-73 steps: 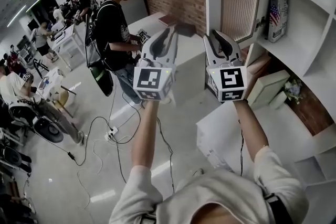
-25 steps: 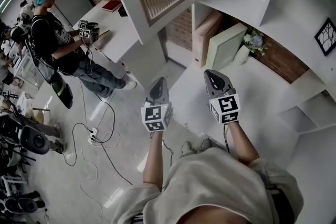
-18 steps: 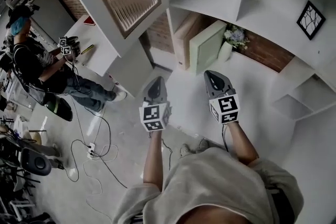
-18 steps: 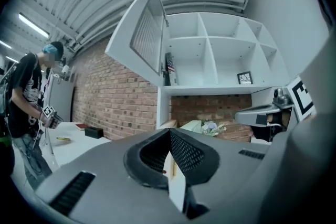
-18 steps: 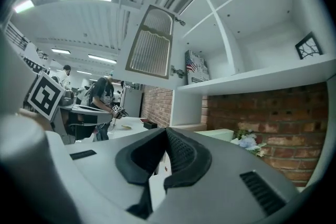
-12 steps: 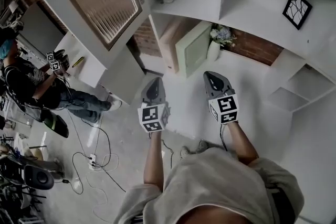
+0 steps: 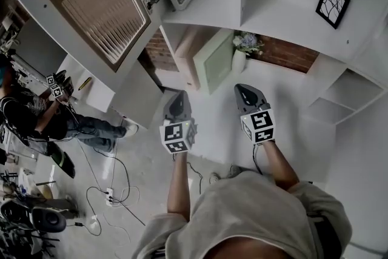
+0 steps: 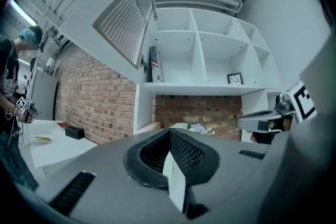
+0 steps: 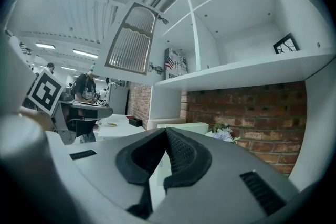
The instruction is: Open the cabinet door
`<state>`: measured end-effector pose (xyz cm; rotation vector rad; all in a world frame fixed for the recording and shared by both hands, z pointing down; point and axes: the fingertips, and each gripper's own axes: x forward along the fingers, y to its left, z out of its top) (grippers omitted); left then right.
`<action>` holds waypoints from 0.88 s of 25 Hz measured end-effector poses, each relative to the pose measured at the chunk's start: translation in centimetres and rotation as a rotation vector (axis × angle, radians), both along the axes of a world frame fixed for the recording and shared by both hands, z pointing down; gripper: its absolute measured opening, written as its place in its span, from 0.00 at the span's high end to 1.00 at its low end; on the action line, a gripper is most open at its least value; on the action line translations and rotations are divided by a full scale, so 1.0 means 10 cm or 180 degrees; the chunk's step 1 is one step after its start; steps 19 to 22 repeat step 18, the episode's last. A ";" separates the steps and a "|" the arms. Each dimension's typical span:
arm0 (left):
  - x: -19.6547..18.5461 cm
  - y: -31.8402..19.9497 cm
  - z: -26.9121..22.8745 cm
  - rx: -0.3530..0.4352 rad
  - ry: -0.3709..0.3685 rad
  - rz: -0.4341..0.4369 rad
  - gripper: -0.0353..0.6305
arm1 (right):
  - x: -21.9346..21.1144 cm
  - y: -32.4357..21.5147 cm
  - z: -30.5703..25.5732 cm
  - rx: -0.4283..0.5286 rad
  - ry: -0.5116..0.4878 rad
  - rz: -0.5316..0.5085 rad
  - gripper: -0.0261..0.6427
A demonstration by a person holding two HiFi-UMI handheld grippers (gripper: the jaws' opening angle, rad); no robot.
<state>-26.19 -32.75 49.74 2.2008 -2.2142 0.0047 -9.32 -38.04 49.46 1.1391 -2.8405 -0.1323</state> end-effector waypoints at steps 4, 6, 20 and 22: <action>0.00 -0.03 0.03 0.0004 0.0068 -0.0012 0.91 | -0.03 -0.01 0.03 0.0001 0.0030 -0.0030 0.94; 0.00 -0.05 0.04 0.0002 0.0084 -0.0013 0.91 | -0.05 -0.03 0.05 -0.0003 0.0052 -0.0040 0.94; 0.00 -0.11 0.10 -0.0037 0.0084 0.0016 0.91 | -0.13 -0.08 0.14 -0.0047 0.0115 -0.0072 0.94; 0.00 -0.11 0.10 -0.0037 0.0084 0.0016 0.91 | -0.13 -0.08 0.14 -0.0047 0.0115 -0.0072 0.94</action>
